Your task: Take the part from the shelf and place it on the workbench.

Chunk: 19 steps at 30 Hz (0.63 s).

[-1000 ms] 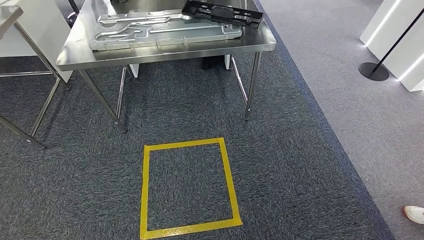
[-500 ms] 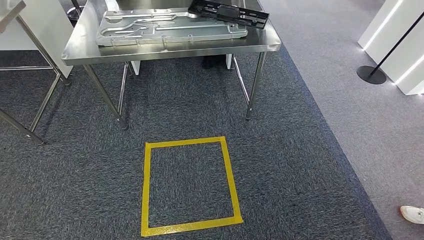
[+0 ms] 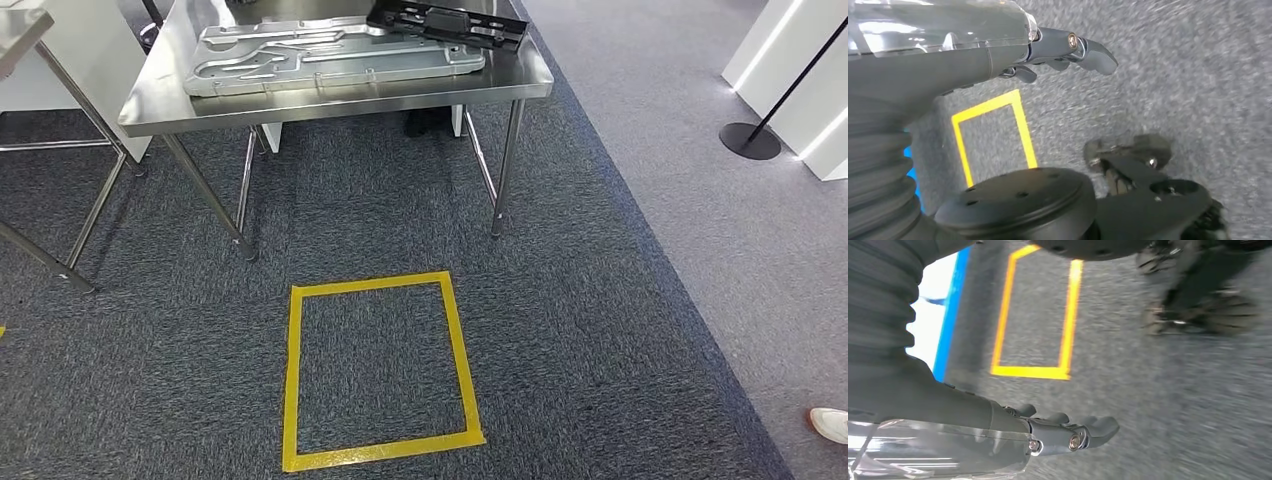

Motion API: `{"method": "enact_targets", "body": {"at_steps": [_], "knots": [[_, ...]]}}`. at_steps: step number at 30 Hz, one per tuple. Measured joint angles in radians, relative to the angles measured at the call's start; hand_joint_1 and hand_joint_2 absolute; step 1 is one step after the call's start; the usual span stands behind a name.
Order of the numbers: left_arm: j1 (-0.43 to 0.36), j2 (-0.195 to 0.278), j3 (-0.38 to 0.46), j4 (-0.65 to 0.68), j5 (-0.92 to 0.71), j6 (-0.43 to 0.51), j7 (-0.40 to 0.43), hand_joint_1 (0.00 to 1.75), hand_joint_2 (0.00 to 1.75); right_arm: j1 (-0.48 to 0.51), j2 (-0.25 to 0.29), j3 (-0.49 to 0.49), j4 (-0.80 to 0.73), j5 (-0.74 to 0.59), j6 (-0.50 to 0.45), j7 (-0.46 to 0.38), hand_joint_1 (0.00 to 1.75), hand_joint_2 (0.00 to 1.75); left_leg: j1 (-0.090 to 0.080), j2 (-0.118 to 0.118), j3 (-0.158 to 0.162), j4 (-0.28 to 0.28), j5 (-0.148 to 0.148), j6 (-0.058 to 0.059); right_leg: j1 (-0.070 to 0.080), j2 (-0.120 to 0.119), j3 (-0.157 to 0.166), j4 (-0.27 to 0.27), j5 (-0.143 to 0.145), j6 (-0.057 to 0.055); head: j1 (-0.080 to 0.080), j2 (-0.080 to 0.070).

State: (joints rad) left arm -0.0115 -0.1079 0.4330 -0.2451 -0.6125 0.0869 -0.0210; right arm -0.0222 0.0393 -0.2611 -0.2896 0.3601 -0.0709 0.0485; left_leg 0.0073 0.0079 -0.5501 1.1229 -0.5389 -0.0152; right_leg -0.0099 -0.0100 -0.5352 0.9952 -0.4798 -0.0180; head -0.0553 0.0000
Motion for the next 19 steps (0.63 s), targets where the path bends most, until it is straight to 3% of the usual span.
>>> {"method": "enact_targets", "body": {"at_steps": [2,3,5,7,8,10,11,12,13,14,16,18,19], "knots": [[0.023,0.007,-0.028,0.0,0.048,-0.007,0.001,0.0,0.0,-0.003,0.0,0.019,-0.027,-0.028,0.004,-0.005,0.0,0.44,-0.004,0.001,0.052,-0.112,0.032,0.011,0.003,0.001,-0.003,0.003,0.001,0.009,0.0,0.0],[0.032,0.01,-0.043,0.0,0.073,-0.011,0.001,0.0,0.0,-0.003,-0.001,0.029,-0.038,-0.042,0.006,-0.007,0.0,0.0,-0.006,0.0,0.059,-0.132,0.031,0.016,0.004,0.0,-0.006,0.004,0.003,0.015,0.0,0.0],[0.046,0.017,-0.076,-0.001,0.124,-0.017,0.002,0.0,0.0,0.001,-0.003,0.049,-0.053,-0.072,0.014,-0.01,0.0,0.0,-0.006,-0.001,0.057,-0.139,0.032,0.026,0.005,-0.002,-0.009,0.003,0.005,0.028,0.0,0.0],[0.058,0.022,-0.11,-0.006,0.175,-0.024,0.003,0.0,0.0,0.013,-0.006,0.068,-0.06,-0.103,0.019,-0.012,0.0,0.0,-0.001,0.001,0.06,-0.149,0.039,0.037,0.004,0.001,-0.018,0.026,-0.015,0.038,0.0,0.0],[0.062,0.025,-0.127,-0.012,0.198,-0.027,0.005,0.0,0.0,0.024,-0.008,0.077,-0.061,-0.118,0.021,-0.014,0.0,0.0,0.001,0.003,0.061,-0.153,0.042,0.042,0.004,0.003,-0.034,0.066,-0.041,0.041,0.0,0.0],[0.068,0.031,-0.16,-0.033,0.245,-0.033,0.009,0.0,0.0,0.054,-0.009,0.095,-0.059,-0.146,0.027,-0.018,0.0,0.0,0.0,0.007,0.059,-0.153,0.044,0.046,0.001,0.006,-0.095,0.198,-0.109,0.045,0.0,0.0],[0.069,0.035,-0.175,-0.046,0.267,-0.036,0.011,0.0,0.0,0.072,-0.01,0.103,-0.054,-0.158,0.031,-0.019,0.0,0.0,0.0,0.007,0.058,-0.152,0.043,0.046,0.0,0.006,-0.124,0.26,-0.131,0.047,0.0,0.0],[0.068,0.039,-0.189,-0.063,0.288,-0.038,0.012,0.0,0.0,0.091,-0.011,0.111,-0.047,-0.17,0.033,-0.02,0.0,0.0,-0.001,0.007,0.058,-0.152,0.043,0.046,-0.002,0.006,-0.14,0.292,-0.134,0.049,0.0,0.0],[0.065,0.044,-0.202,-0.081,0.307,-0.041,0.012,0.0,0.0,0.11,-0.013,0.118,-0.038,-0.181,0.035,-0.021,0.0,0.0,-0.001,0.006,0.058,-0.151,0.042,0.045,-0.003,0.006,-0.136,0.282,-0.116,0.05,0.0,0.0],[0.059,0.047,-0.213,-0.101,0.324,-0.043,0.013,0.0,0.0,0.129,-0.015,0.125,-0.027,-0.192,0.037,-0.022,0.0,0.0,-0.001,0.005,0.06,-0.149,0.04,0.043,-0.005,0.006,-0.113,0.232,-0.082,0.05,0.0,0.0],[0.045,0.053,-0.238,-0.142,0.36,-0.048,0.013,0.0,0.0,0.163,-0.018,0.138,-0.007,-0.212,0.039,-0.023,0.0,0.0,-0.002,0.002,0.061,-0.142,0.032,0.034,-0.007,0.005,-0.046,0.092,-0.02,0.046,0.0,0.0],[0.036,0.06,-0.265,-0.174,0.399,-0.054,0.013,0.0,0.0,0.188,-0.02,0.155,0.006,-0.235,0.043,-0.027,0.0,0.87,-0.005,0.003,0.059,-0.135,0.024,0.022,-0.004,0.008,-0.015,0.023,-0.004,0.035,0.0,0.0],[0.035,0.062,-0.272,-0.181,0.409,-0.055,0.013,0.0,0.0,0.193,-0.021,0.16,0.009,-0.241,0.045,-0.028,0.0,1.16,-0.006,0.003,0.057,-0.133,0.022,0.018,-0.003,0.009,-0.014,0.021,-0.007,0.031,0.0,0.0]]}}
